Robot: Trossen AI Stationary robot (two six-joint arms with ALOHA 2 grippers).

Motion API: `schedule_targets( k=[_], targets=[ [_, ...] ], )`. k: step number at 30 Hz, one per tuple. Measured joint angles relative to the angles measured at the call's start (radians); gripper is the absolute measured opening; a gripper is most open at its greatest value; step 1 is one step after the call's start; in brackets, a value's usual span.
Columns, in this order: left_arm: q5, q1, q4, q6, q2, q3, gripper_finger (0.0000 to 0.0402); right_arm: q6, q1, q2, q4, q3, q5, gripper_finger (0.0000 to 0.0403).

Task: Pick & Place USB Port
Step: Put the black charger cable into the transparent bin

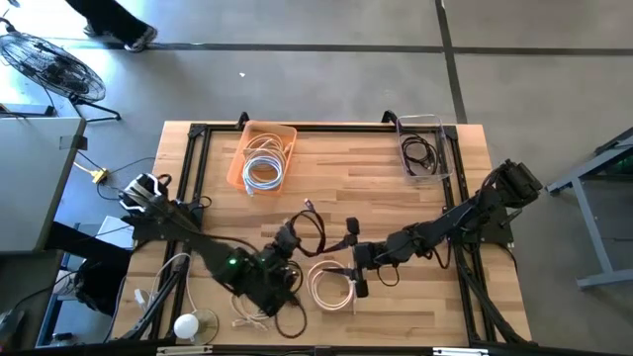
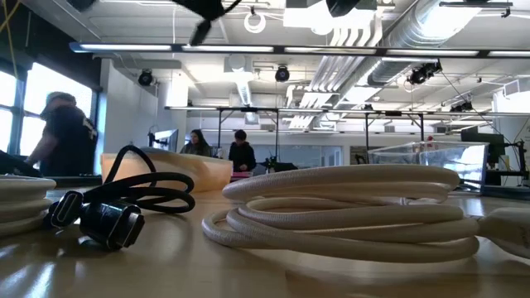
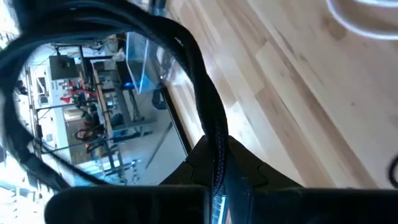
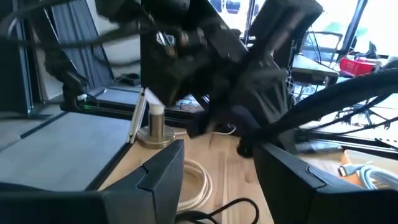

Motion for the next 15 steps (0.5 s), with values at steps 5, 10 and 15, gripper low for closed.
schedule_targets(
  k=[5,10,15],
  targets=[
    [0.022,0.055,0.059,0.068,0.045,0.0,0.0008,-0.003,-0.001,0.0,-0.006,0.0,0.003,0.0185],
    [0.022,0.075,0.059,0.08,0.054,0.0,0.0008,-0.005,-0.003,0.001,-0.029,-0.001,0.02,0.0176],
    [0.013,0.052,0.053,0.082,0.055,0.0,0.0007,-0.008,-0.002,0.001,-0.067,0.0,0.018,0.0168]
  ],
)
